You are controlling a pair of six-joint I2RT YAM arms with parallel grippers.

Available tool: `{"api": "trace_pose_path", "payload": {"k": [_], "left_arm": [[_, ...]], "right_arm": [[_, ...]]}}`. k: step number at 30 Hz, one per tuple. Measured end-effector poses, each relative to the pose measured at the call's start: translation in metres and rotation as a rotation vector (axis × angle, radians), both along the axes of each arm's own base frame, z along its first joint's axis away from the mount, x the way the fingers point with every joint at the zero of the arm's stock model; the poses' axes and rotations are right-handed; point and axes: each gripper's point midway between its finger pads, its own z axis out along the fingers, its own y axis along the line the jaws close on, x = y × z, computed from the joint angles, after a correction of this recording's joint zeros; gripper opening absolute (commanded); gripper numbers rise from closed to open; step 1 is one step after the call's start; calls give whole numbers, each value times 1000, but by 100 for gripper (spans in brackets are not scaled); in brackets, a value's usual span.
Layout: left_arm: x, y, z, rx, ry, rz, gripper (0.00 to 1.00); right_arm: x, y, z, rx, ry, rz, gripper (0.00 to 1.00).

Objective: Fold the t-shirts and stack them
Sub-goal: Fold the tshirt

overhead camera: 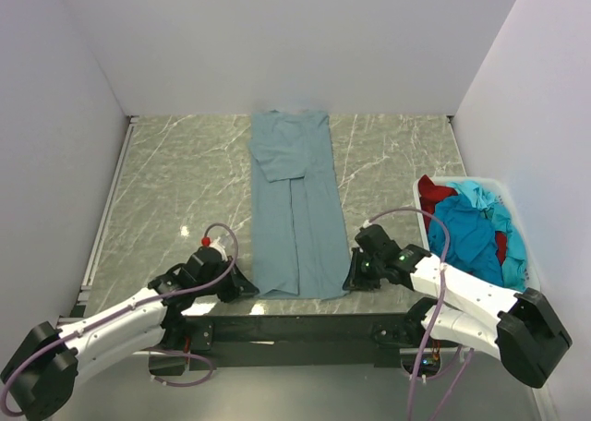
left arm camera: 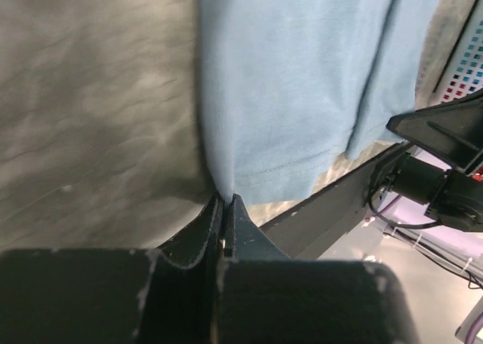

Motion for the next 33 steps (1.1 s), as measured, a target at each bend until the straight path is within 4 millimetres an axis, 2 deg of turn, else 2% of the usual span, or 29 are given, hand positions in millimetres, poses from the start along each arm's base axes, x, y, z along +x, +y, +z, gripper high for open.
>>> {"api": "trace_pose_path", "payload": {"k": [4,9,12,16,22,28,33], "left_arm": [[11,-10,16,-10,-26,-12,0],[45,-29,59,-21,-131,-10,0],[64,-36,77,-26,-186,-5,0],[93,-33,83,2,-210,31,0],[141,-16,87,37,-234,113,0],[186,-12,110,39,-317,143,0],[212,-12,123,43,-359,132,0]], "right_arm": [[19,7,20,-4,-65,9,8],[52,17,52,-18,-168,10,8],[70,21,67,-21,-211,9,8],[98,26,85,-29,-257,-6,8],[141,29,102,-41,-307,-40,8],[177,26,113,-55,-337,-75,8],[201,23,120,-60,-354,-89,8]]}}
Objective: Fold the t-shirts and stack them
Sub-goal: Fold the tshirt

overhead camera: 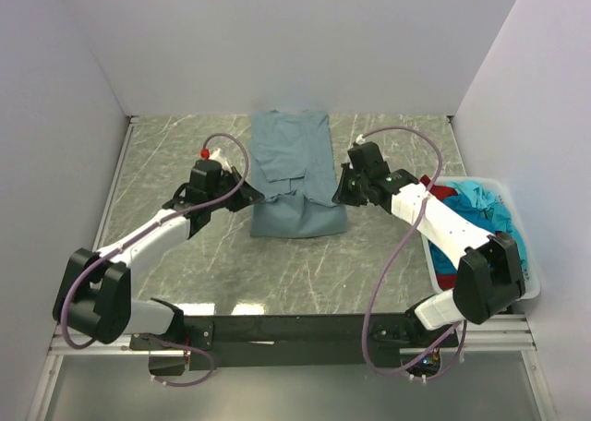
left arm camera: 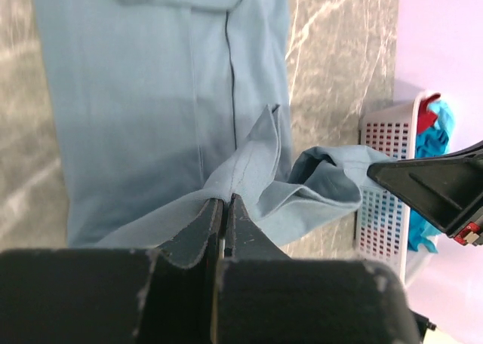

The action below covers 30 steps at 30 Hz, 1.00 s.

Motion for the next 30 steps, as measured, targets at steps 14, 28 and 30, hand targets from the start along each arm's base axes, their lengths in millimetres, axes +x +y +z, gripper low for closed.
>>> {"api": "trace_pose_path", "payload": {"k": [14,28,30], "left_arm": [[63,6,-18,24,27,-12,0],[112,10,-52,20,82,-32,0],[113,10,-56,18,85,-41,0]], "right_arm": [[63,9,-13,3,32,12,7],[111,2,-39,12,81,-16,8],[114,0,-44,12,89,-19,8]]}}
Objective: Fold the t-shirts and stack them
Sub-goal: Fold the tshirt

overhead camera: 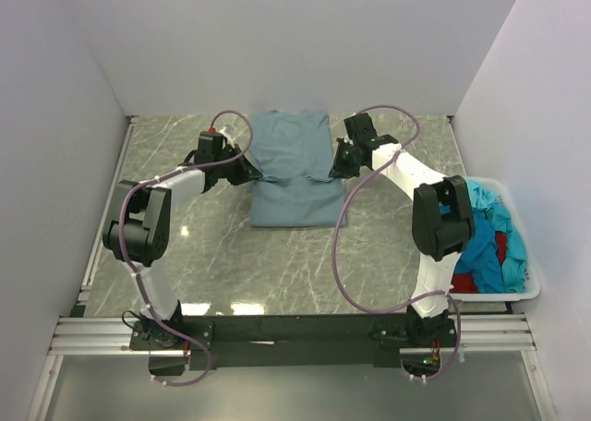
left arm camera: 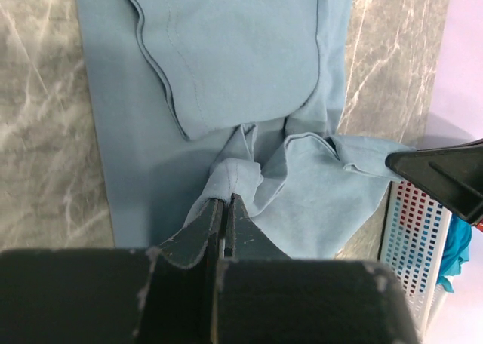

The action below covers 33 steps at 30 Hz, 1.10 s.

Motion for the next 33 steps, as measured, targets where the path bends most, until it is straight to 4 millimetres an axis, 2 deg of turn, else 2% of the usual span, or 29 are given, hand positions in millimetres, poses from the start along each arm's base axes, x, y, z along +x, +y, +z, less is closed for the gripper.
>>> {"api": "trace_pose_path", "payload": {"k": [4,8,15,21,23,24,26,27,30,33], "left_arm": [[5,-2,-2,-7,-5,-16,1],[6,-6,7,-34,-49,-39,1],[-5,-4,22,-39,-98,-47,1],[-12,1,12,-21,-81,-37,1],[-11,2,11,-16,-81,-31,12],[-11,2,10,-13,-79,-30,24],[-10,4,5,-2,-72,-19,75],[-9,5,3,5,-64,-12,99],[-8,8,-2,15,-31,11,99],[-6,9,0,23,-18,18,99]], "right_arm": [[3,-5,-6,2,14,-8,8],[4,-5,-4,17,10,-5,8],[-2,-2,1,46,-7,14,8],[0,0,5,58,-21,19,9],[1,-1,5,58,-21,17,13],[1,-2,5,58,-21,15,24],[2,-4,5,58,-19,7,42],[3,-5,4,58,-17,1,63],[7,-12,-3,51,-4,-20,86],[9,-17,-10,39,11,-28,88]]}}
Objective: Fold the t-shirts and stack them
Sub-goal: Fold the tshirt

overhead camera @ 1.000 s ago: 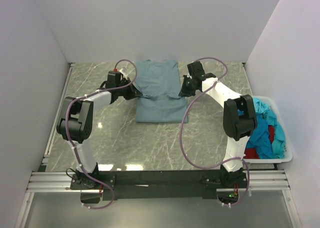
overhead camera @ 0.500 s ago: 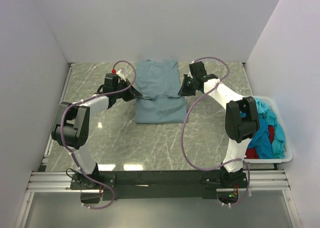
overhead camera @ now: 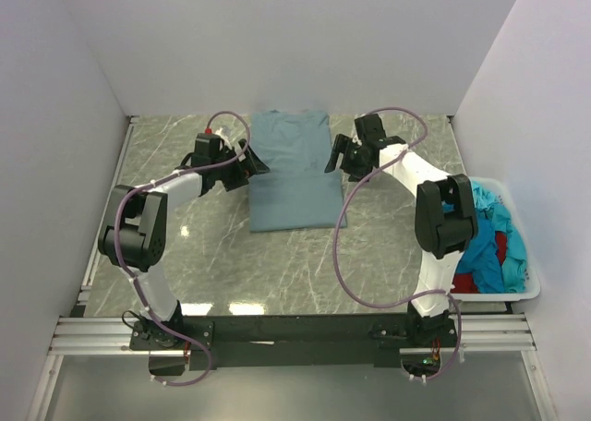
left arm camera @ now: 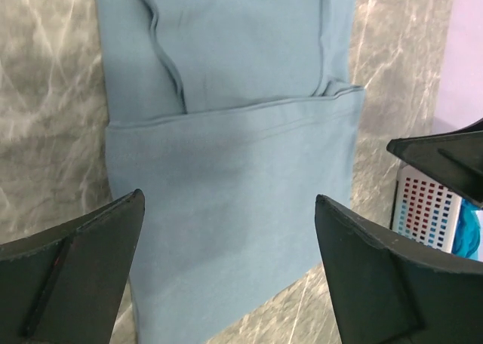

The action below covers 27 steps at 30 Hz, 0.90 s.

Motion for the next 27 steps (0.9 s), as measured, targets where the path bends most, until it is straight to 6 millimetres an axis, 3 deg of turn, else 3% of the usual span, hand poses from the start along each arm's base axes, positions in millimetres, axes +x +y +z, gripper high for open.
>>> {"api": "trace_pose_path", "payload": {"k": [5,9,13,18,22,27], "left_arm": [[4,-2,10,-10,-21,-9,99],[-1,-4,19,-31,-33,-27,99],[-27,-2,23,-50,-29,-38,99],[-68,5,24,-48,-35,-32,100],[-103,11,4,-43,5,-13,99],[-138,16,-36,-15,111,8,98]], "right_arm": [[-1,-2,8,3,-20,-1,89],[-19,-4,23,16,-49,7,90],[-44,-4,32,28,-79,24,90],[-86,-5,17,35,-53,47,90],[-115,-13,-5,28,1,37,90],[-132,-16,-23,32,33,23,86]]}}
